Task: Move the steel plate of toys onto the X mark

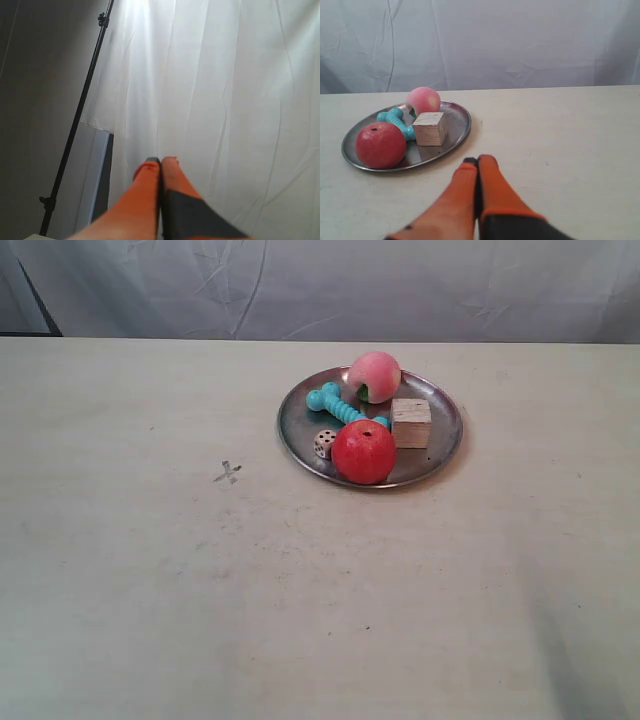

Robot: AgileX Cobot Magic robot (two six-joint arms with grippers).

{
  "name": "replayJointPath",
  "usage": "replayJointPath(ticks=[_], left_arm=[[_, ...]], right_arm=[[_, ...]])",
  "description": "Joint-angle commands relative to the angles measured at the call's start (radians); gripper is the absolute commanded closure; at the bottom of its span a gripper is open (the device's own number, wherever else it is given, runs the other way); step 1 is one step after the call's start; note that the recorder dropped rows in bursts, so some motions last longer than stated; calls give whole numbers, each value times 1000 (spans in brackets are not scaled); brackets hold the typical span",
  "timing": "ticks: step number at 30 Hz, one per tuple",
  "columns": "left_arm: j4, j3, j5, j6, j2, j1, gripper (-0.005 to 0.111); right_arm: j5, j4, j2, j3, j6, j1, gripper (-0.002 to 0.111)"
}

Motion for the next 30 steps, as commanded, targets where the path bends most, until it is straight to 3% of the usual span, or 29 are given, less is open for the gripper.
replayJointPath(ticks=[1, 30], left_arm=[[-1, 5, -7, -2, -4, 6, 107], [1, 5, -36, -2, -4, 6, 107]], right_arm=[[-16, 1, -7, 2, -4, -7, 108], [-20, 5, -7, 2, -4, -1, 108]])
